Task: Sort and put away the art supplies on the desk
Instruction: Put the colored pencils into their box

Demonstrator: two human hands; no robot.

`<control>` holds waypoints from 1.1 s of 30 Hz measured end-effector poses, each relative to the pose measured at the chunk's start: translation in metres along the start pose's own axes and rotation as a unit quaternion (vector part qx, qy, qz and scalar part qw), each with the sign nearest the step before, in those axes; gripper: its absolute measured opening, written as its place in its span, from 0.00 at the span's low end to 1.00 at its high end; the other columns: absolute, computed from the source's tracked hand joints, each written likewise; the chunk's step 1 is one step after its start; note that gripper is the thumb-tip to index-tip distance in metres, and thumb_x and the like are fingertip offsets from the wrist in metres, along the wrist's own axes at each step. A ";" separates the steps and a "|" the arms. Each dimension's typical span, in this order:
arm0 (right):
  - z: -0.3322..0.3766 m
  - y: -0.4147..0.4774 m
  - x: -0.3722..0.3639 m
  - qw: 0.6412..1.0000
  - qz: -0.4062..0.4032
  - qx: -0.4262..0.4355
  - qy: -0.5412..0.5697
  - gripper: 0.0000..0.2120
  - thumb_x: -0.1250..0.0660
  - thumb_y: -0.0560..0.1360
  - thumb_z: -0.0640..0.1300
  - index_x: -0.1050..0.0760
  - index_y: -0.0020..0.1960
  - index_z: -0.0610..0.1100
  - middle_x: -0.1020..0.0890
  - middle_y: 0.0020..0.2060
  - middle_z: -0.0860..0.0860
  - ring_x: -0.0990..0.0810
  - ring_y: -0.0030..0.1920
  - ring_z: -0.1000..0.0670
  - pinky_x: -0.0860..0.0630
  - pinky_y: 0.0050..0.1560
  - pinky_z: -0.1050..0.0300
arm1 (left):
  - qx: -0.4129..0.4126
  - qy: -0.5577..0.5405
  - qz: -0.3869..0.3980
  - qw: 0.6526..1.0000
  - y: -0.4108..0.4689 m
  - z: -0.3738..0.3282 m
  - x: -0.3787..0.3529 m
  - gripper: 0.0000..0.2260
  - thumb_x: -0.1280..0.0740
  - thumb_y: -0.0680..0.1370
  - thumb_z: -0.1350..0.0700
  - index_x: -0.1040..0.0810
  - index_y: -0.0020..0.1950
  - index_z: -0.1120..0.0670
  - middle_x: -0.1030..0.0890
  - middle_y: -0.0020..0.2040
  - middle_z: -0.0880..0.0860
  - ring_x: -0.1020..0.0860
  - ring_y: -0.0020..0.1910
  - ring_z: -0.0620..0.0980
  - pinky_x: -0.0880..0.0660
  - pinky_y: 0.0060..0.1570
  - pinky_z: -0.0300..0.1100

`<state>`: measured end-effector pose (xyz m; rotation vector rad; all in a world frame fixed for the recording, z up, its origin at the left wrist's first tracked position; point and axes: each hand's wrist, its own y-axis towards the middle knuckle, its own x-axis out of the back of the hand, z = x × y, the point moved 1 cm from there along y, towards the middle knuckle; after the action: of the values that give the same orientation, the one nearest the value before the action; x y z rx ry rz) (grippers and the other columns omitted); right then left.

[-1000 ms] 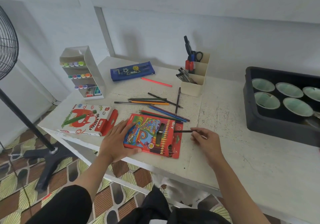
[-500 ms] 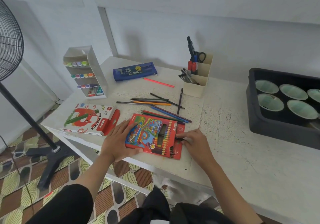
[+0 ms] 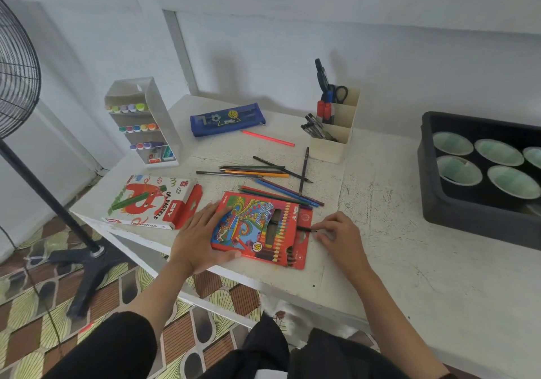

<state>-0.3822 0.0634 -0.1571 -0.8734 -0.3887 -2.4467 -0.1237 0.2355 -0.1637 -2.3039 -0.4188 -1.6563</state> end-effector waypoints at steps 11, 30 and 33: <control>0.017 -0.005 -0.019 1.000 -0.004 -0.003 -0.020 0.05 0.25 0.67 0.44 0.16 0.43 0.51 0.27 0.57 0.57 0.41 0.58 0.56 0.37 0.60 0.54 | 0.004 0.002 0.000 1.000 0.000 -0.002 0.002 0.52 0.52 0.56 0.16 0.49 0.76 0.40 0.46 0.77 0.45 0.47 0.76 0.49 0.47 0.72 0.51; 0.009 0.045 0.031 0.998 0.024 -0.050 -0.002 0.07 0.28 0.71 0.48 0.17 0.47 0.46 0.23 0.53 0.55 0.39 0.56 0.55 0.40 0.53 0.60 | 0.001 -0.007 0.001 1.000 0.001 0.003 -0.004 0.49 0.51 0.57 0.16 0.52 0.74 0.36 0.47 0.78 0.45 0.46 0.76 0.48 0.49 0.73 0.48; 0.018 0.071 0.036 0.997 0.011 -0.069 -0.031 0.12 0.34 0.76 0.51 0.16 0.47 0.44 0.23 0.50 0.50 0.36 0.59 0.50 0.39 0.52 0.57 | -0.001 -0.005 0.001 1.000 0.003 0.006 -0.006 0.49 0.50 0.58 0.17 0.51 0.75 0.36 0.48 0.78 0.45 0.47 0.76 0.48 0.50 0.73 0.48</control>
<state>-0.3579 -0.0009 -0.1138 -1.0074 -0.2332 -2.4529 -0.1189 0.2351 -0.1718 -2.3149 -0.4186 -1.6448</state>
